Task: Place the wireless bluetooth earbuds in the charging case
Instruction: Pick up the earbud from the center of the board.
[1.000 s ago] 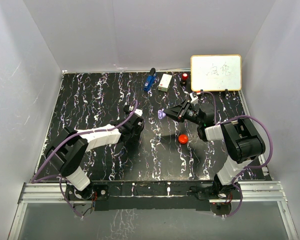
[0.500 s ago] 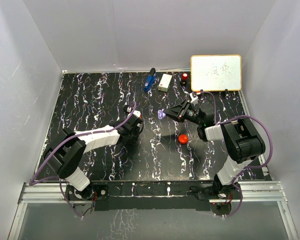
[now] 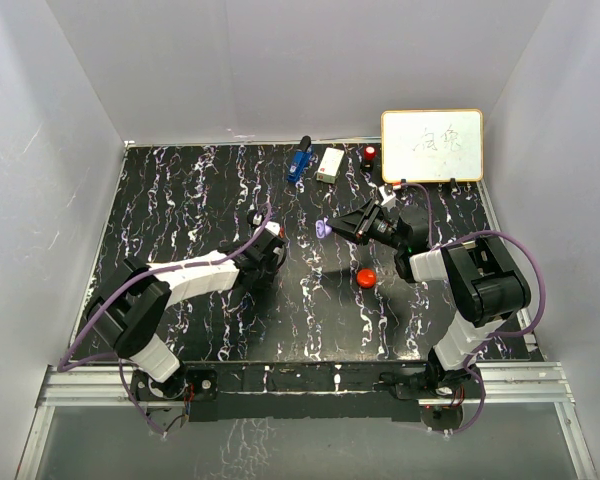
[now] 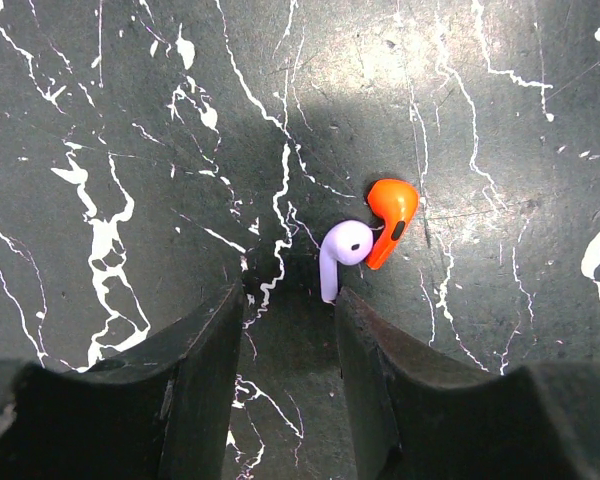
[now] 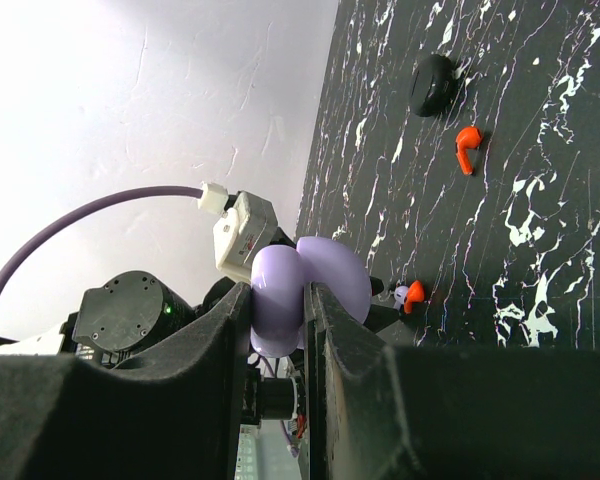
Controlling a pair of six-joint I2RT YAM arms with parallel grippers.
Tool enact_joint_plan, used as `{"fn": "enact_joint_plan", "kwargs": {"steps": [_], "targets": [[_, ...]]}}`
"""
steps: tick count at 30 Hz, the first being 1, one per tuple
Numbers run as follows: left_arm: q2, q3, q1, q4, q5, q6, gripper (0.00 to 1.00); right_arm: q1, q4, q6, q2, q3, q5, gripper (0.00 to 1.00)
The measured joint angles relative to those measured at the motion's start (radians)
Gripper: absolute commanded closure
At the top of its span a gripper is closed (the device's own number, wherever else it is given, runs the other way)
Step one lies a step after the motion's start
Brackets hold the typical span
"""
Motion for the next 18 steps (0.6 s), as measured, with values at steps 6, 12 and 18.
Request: {"fn": "enact_joint_plan", "kwargs": {"steps": [6,12,18], "targets": [[0.012,0.011,0.000,0.004,0.006,0.008,0.59,0.000,0.000,0.000,0.001,0.000,0.000,1.00],[0.041,0.035,0.000,0.027,0.014,0.012,0.59,0.000,0.000,0.000,0.001,0.000,0.000,1.00],[0.051,0.042,0.000,0.041,0.019,0.016,0.59,0.000,0.000,0.000,0.001,0.000,0.000,1.00]]}}
